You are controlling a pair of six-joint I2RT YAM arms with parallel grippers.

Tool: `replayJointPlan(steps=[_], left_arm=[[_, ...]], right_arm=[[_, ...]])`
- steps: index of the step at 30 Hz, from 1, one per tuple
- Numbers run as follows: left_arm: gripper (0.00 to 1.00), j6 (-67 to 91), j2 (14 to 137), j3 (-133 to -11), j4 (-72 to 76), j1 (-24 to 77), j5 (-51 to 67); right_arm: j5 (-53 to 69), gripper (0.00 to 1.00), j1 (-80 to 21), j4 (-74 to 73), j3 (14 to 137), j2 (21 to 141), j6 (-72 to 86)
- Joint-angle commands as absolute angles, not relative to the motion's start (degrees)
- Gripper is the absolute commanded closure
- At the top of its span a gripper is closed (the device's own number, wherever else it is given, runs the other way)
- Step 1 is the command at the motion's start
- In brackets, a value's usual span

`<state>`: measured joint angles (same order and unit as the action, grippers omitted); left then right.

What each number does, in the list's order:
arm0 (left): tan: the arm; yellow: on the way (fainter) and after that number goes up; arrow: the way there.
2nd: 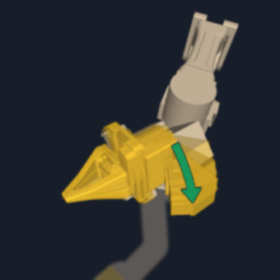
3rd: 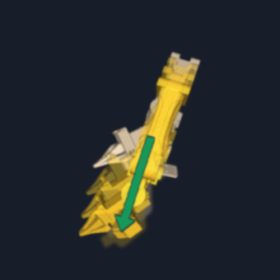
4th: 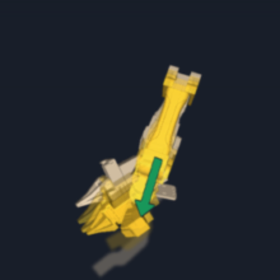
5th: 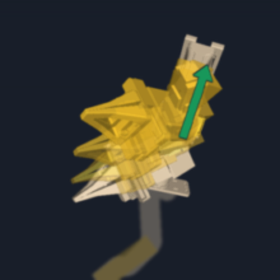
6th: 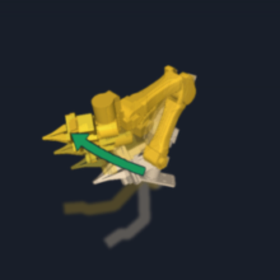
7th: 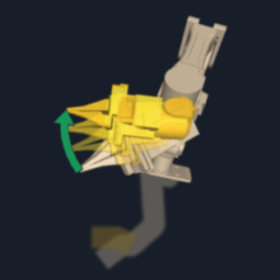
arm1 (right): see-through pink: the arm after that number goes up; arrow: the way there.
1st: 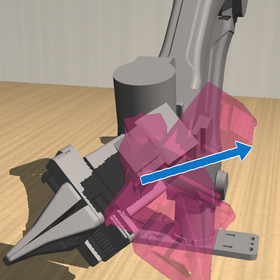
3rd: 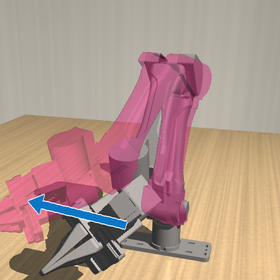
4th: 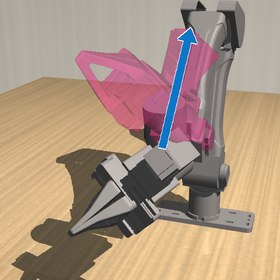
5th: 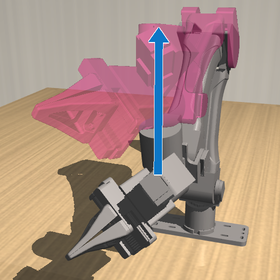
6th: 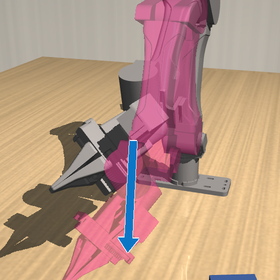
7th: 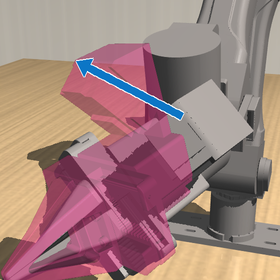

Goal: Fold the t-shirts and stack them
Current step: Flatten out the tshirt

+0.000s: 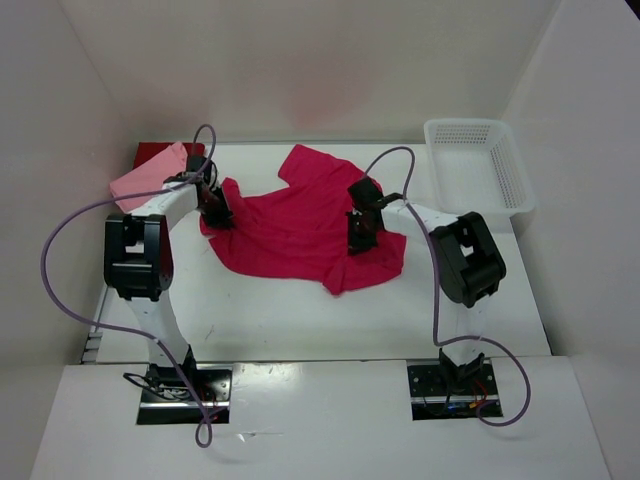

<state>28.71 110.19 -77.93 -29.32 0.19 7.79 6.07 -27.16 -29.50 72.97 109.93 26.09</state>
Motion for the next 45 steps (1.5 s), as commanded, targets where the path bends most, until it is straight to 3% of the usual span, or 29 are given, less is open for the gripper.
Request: replayJointPlan(steps=[1, 3, 4, 7, 8, 12, 13, 14, 15, 17, 19, 20, 22, 23, 24, 27, 29, 39, 42, 45], left_arm=[[0.85, 29.09, 113.72, -84.79, -29.26, 0.44, 9.14], [0.84, 29.09, 116.70, -87.26, -31.10, 0.44, 9.14], [0.78, 29.09, 117.33, -88.32, -31.11, 0.44, 9.14], [0.44, 29.09, 116.72, -89.38, -31.11, 0.44, 9.66], [0.28, 29.09, 114.98, -89.38, -31.11, 0.44, 9.67], [0.05, 29.09, 107.77, -88.77, -32.34, -0.08, 8.00], [0.03, 29.09, 103.66, -85.81, -32.34, -0.61, 7.30], [0.03, 29.09, 101.36, -83.95, -32.34, -1.22, 7.29], [0.01, 29.09, 99.16, -81.85, -32.34, -2.71, 6.42], [0.08, 29.09, 92.48, -74.73, -31.04, -4.30, 4.67], [0.18, 31.01, 87.83, -69.90, -30.41, -6.85, 4.13], [0.35, 31.55, 86.85, -65.52, -28.76, -8.07, 4.13], [0.51, 33.73, 86.13, -61.37, -26.82, -8.96, 5.53], [0.58, 34.45, 86.13, -59.35, -23.94, -9.83, 7.02], [0.66, 35.06, 87.00, -56.72, -22.51, -11.06, 9.55], [0.66, 36.91, 92.36, -56.07, -17.94, -11.07, 12.82], [0.56, 38.05, 95.62, -56.69, -15.30, -11.07, 12.83], [0.53, 40.69, 103.79, -59.94, -11.60, -11.07, 14.42], [0.63, 40.69, 105.03, -60.56, -10.99, -11.07, 13.36], [0.80, 41.48, 105.03, -60.56, -10.99, -10.55, 12.66]], right_arm=[[3.70, 0.94, -27.69, -31.38, 73.31, 102.67, 26.46], [3.17, 0.94, -27.69, -33.21, 69.18, 97.07, 27.59], [2.56, 0.94, -27.69, -34.18, 67.69, 94.94, 27.60], [3.07, 0.94, -27.69, -38.66, 59.18, 85.45, 30.48], [3.69, 0.94, -27.69, -41.37, 57.50, 82.99, 31.80], [16.04, 0.93, -27.69, -44.74, 49.41, 67.55, 41.02], [17.21, 0.87, -27.69, -44.74, 46.26, 65.15, 44.44], [17.23, 0.73, -27.69, -45.87, 45.53, 63.39, 45.34], [15.92, 0.68, -27.69, -47.01, 45.53, 60.85, 45.35], [14.60, 0.53, -27.69, -49.47, 47.01, 60.29, 44.13], [12.50, 0.51, -27.08, -50.18, 50.87, 61.42, 41.93], [11.61, 0.51, -26.37, -49.58, 53.32, 62.22, 40.01], [10.99, 0.61, -26.37, -46.95, 54.66, 64.58, 38.50], [11.60, 0.71, -25.85, -45.45, 54.67, 65.73, 37.89], [12.30, 0.86, -25.84, -42.05, 55.19, 66.96, 37.27], [14.06, 1.00, -25.84, -36.75, 54.32, 69.78, 37.27], [14.59, 1.00, -25.84, -33.85, 54.32, 70.31, 37.27], [14.59, 0.93, -25.84, -31.11, 51.94, 69.17, 37.26], [13.89, 0.91, -25.84, -31.11, 51.42, 68.47, 37.79], [13.27, 0.83, -25.84, -31.11, 51.42, 68.47, 37.79]])
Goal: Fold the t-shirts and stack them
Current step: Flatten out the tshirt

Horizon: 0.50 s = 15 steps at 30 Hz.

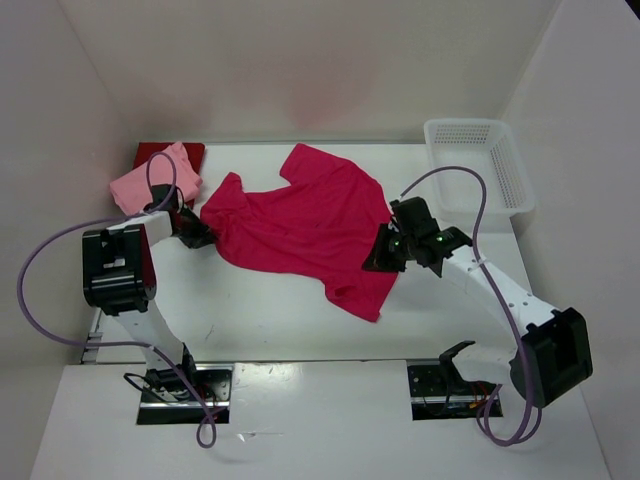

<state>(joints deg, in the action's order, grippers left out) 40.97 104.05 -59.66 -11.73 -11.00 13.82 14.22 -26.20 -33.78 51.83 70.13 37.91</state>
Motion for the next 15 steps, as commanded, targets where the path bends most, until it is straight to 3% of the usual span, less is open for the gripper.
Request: replayJointPlan(steps=[1, 4, 5, 8, 12, 15], left_arm=[[0.83, 41.48, 104.33, -60.56, -10.99, -10.55, 12.66], [0.84, 41.48, 99.07, -60.56, -13.18, -10.55, 11.95], [0.85, 41.48, 95.57, -60.56, -14.31, -10.55, 11.43], [0.85, 42.09, 88.80, -56.87, -15.99, -10.55, 11.43], [0.87, 42.63, 82.36, -51.25, -18.18, -10.55, 9.68], [0.90, 43.68, 78.06, -47.73, -20.91, -11.07, 8.53]], right_arm=[[12.58, 0.81, -25.84, -31.11, 51.42, 68.47, 38.32], [11.52, 0.72, -25.84, -31.11, 49.41, 67.94, 39.10], [11.51, 0.62, -25.84, -30.50, 48.61, 67.94, 39.63], [10.99, 0.51, -25.84, -28.31, 46.49, 68.55, 41.13], [10.20, 0.42, -25.06, -26.11, 45.62, 72.15, 41.66], [8.80, 0.40, -23.74, -25.49, 50.87, 77.51, 39.73]])
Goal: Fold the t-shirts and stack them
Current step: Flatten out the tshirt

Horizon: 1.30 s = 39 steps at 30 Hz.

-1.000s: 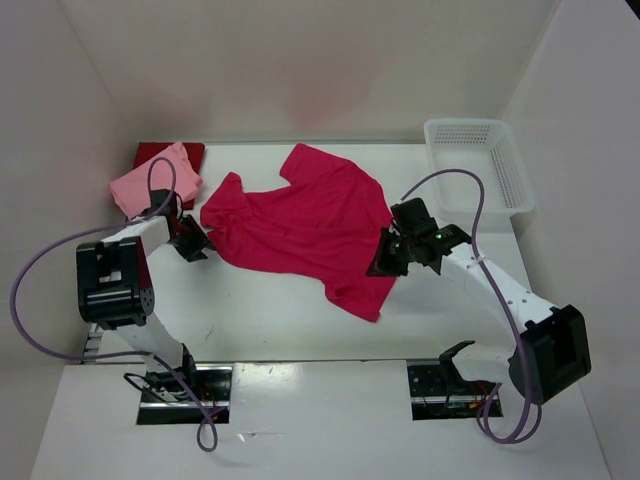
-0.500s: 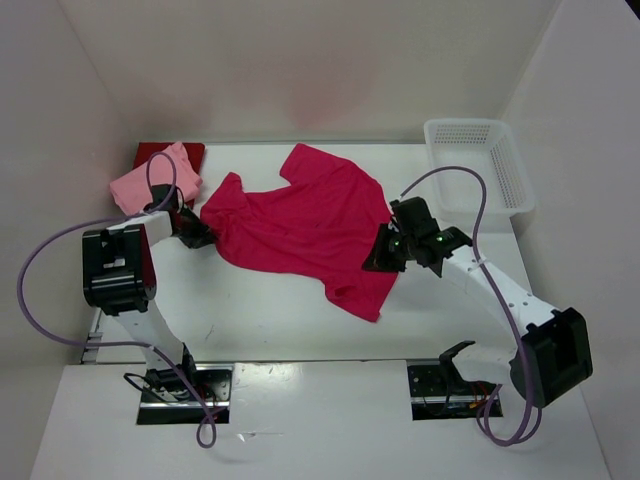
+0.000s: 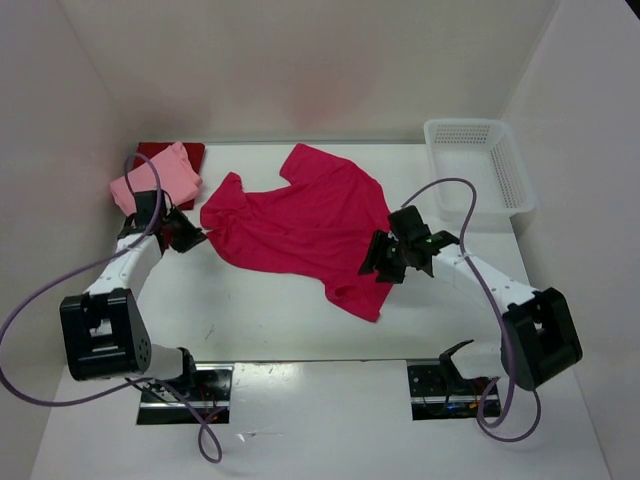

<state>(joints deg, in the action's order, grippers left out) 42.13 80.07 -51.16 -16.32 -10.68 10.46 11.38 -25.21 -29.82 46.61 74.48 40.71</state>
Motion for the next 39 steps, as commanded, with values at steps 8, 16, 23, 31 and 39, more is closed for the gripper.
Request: replayJointPlan(steps=[8, 16, 23, 31, 39], left_arm=[[0.72, 47.54, 72.06, -42.80, -14.44, -11.69, 6.33], [0.69, 46.32, 91.22, -52.55, -9.67, -11.69, 9.59], [0.68, 44.38, 101.50, -57.30, -9.67, -11.69, 8.52], [0.92, 43.86, 100.21, -56.25, -7.21, -11.69, 8.53], [1.00, 42.54, 88.35, -51.60, -11.59, -11.69, 6.77]], right_arm=[[6.76, 0.50, -21.80, -23.47, 63.97, 92.44, 34.37], [5.27, 0.82, -21.19, -22.76, 72.05, 101.15, 32.00], [1.24, 0.42, -20.04, -19.69, 79.97, 112.38, 31.38], [-3.25, 0.85, -17.07, -22.15, 89.74, 123.83, 31.99], [-3.96, 1.00, -9.84, -21.63, 87.28, 121.92, 34.71]])
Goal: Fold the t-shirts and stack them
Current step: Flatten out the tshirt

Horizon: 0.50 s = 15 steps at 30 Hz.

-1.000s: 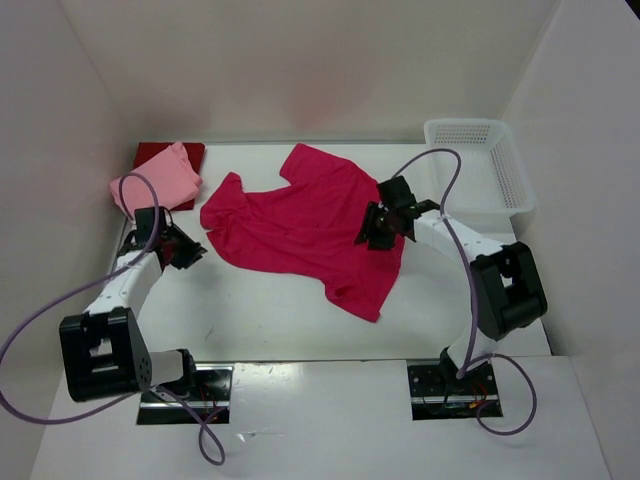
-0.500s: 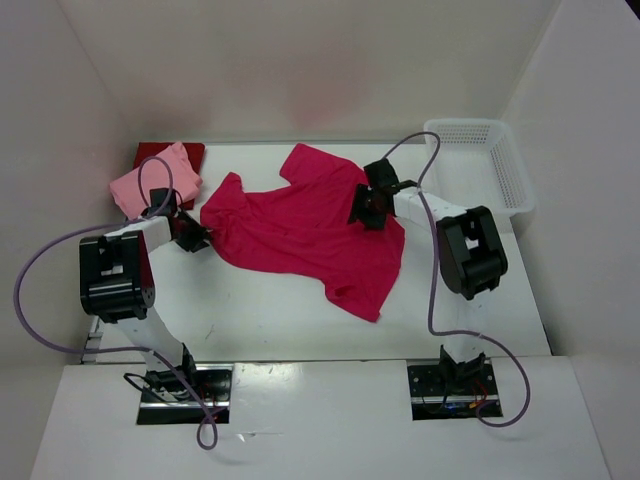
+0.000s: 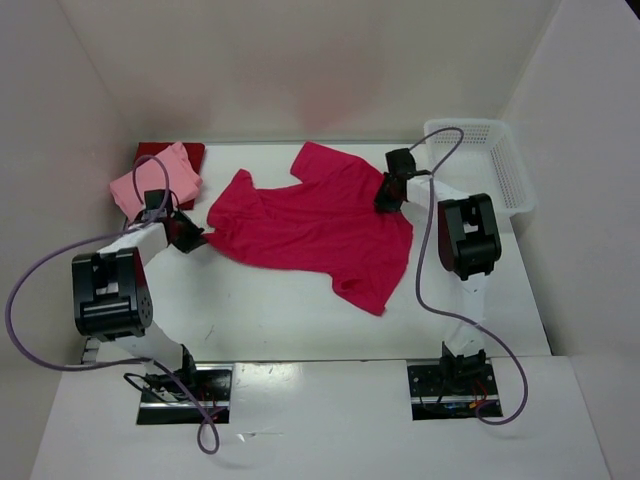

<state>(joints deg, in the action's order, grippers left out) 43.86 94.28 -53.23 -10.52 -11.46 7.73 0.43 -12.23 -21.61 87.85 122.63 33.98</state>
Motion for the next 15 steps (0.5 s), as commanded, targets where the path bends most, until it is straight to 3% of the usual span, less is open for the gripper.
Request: replayJointPlan(steps=[1, 5, 8, 9, 10, 12, 15], left_arm=[[1.00, 43.24, 87.20, -50.03, -12.56, -11.69, 6.77], [1.00, 43.86, 82.54, -47.64, -16.69, -12.21, 6.25], [1.00, 44.38, 78.59, -46.85, -20.47, -12.74, 5.54], [0.85, 44.38, 75.88, -45.37, -20.48, -13.44, 5.54], [0.73, 44.99, 74.54, -44.74, -20.48, -13.45, 5.54], [0.59, 45.52, 71.39, -44.04, -21.27, -13.45, 5.02], [0.23, 46.05, 70.05, -43.33, -20.75, -13.45, 6.14]], right_arm=[[-3.35, 1.00, -9.15, -21.62, 86.58, 121.38, 34.72], [-3.34, 1.00, -9.14, -21.62, 86.57, 120.85, 34.72], [-0.80, 0.91, -9.14, -22.24, 87.28, 120.85, 34.72], [0.60, 0.76, -9.14, -22.24, 87.28, 119.98, 34.72], [2.62, 0.69, -9.14, -21.71, 86.49, 118.67, 34.72], [4.65, 0.61, -9.14, -21.71, 86.48, 116.99, 34.72], [7.02, 0.56, -9.84, -22.59, 87.01, 113.30, 34.72]])
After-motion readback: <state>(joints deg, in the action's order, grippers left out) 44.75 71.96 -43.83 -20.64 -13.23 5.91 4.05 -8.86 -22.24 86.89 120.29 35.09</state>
